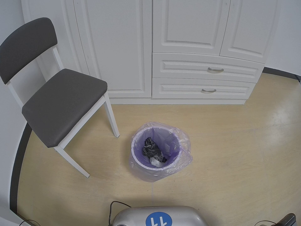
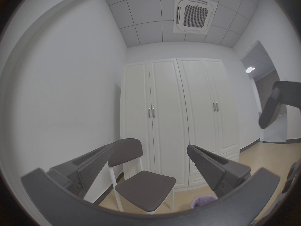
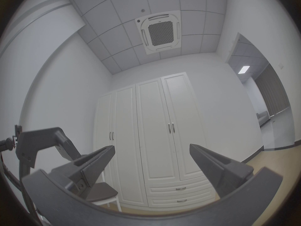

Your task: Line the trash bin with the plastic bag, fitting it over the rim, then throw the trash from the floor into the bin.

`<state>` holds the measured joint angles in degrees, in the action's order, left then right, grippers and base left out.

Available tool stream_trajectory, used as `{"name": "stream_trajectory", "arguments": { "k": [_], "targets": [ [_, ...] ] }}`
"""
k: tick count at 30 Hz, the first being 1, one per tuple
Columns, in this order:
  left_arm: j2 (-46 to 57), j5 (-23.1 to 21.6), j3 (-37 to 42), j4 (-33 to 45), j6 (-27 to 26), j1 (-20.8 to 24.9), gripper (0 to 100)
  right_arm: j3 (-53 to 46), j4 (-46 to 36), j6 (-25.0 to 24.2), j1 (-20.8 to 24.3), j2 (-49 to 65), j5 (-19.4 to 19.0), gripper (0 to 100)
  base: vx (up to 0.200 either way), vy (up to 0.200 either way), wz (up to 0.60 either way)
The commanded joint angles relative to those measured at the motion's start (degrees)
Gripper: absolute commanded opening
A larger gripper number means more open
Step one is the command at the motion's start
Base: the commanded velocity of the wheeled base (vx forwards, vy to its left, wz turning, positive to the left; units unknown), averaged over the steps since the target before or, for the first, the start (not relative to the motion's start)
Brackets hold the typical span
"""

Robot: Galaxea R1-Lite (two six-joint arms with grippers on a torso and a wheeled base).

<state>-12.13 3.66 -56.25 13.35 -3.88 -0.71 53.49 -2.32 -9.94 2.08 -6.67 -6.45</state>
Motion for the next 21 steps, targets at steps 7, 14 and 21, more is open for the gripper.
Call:
{"name": "stream_trajectory", "arguments": {
  "k": [7,14,21],
  "targets": [
    [9.32,-3.04,4.92,2.3,1.42,-0.52,100,-3.48,-0.58,0.0,-2.0,6.67,0.38,100,0.0,0.0,0.0],
    [12.13,-2.16,13.09,3.0,3.17,0.71,100,-7.96,-0.23,0.53,-2.0,6.67,0.47,100,0.0,0.0,0.0],
    [12.13,-2.25,31.02,-12.29,6.34,0.71,100,-16.49,2.4,5.28,-2.0,6.67,3.2,100,0.0,0.0,0.0]
  ]
}}
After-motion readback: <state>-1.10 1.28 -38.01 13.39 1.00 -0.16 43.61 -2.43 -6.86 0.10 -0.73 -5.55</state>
